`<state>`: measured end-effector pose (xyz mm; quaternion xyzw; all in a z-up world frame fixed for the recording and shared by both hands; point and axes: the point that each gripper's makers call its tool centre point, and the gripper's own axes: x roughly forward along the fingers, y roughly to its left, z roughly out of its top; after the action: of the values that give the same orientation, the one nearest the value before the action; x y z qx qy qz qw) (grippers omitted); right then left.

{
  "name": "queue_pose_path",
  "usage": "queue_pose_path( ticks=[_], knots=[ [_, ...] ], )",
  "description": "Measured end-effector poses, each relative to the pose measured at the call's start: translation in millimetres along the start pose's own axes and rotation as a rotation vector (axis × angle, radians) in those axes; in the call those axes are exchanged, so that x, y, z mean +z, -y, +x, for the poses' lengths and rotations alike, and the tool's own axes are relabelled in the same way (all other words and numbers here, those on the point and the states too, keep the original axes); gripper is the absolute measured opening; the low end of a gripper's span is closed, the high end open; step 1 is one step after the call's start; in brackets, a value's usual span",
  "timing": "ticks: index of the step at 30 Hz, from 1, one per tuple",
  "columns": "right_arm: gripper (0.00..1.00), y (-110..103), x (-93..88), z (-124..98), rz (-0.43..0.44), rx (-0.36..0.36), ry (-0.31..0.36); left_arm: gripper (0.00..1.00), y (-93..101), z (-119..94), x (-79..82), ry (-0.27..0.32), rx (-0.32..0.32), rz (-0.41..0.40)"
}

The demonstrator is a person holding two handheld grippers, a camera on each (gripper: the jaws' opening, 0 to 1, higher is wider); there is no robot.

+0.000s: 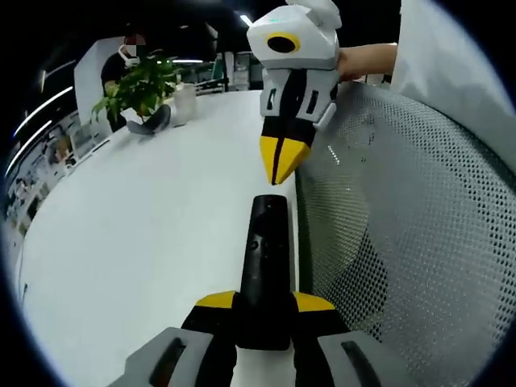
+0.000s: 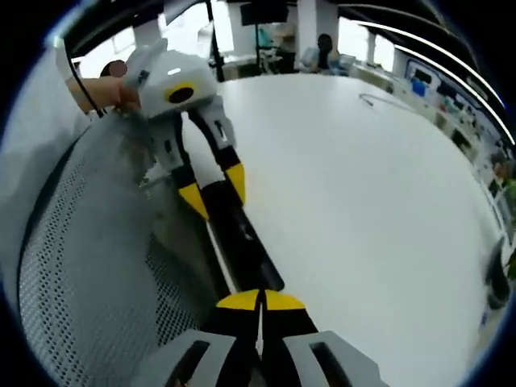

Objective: Press the specified remote control buttons in sequence, fully releasing each button before pressing the next.

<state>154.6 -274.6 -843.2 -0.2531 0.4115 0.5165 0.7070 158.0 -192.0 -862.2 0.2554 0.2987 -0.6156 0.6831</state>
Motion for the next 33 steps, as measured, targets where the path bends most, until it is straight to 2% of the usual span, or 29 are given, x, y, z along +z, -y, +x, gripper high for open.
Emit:
queue_pose_path(
  ticks=[7, 11, 15, 21, 25, 28, 30, 33],
  knots=[
    [0.00, 4, 3.3, 6, -0.024, 0.017, -0.026, 0.24, 1.7, 0, 0.4, 0.010, 0.002, 0.003],
    [0.00, 1, -4.4, 13, -0.077, 0.032, -0.087, 0.24, 2.2, 0, -0.2, 0.017, 0.000, 0.005],
    [0.00, 1, -2.7, 11, -0.103, 0.028, -0.108, 0.24, 2.2, -1, -0.8, 0.037, 0.001, -0.002],
    [0.00, 1, -3.3, 13, -0.206, 0.036, -0.245, 0.24, 3.1, -1, -0.7, 0.044, 0.000, 0.000],
    [0.00, 3, -3.7, 15, -0.155, 0.071, -0.336, 0.24, 3.1, -1, -0.7, 0.044, -0.002, 0.011],
    [0.00, 3, -3.5, 16, -0.089, 0.106, -0.372, 0.24, 3.2, -1, -0.5, 0.047, -0.005, 0.013],
    [0.00, 4, -3.2, 15, -0.016, 0.113, -0.365, 0.24, 3.3, -1, -0.5, 0.047, -0.006, 0.015],
    [0.00, 5, -2.9, 14, 0.043, 0.100, -0.303, 0.24, 3.5, -1, -0.5, 0.048, -0.007, 0.015]
  ],
)
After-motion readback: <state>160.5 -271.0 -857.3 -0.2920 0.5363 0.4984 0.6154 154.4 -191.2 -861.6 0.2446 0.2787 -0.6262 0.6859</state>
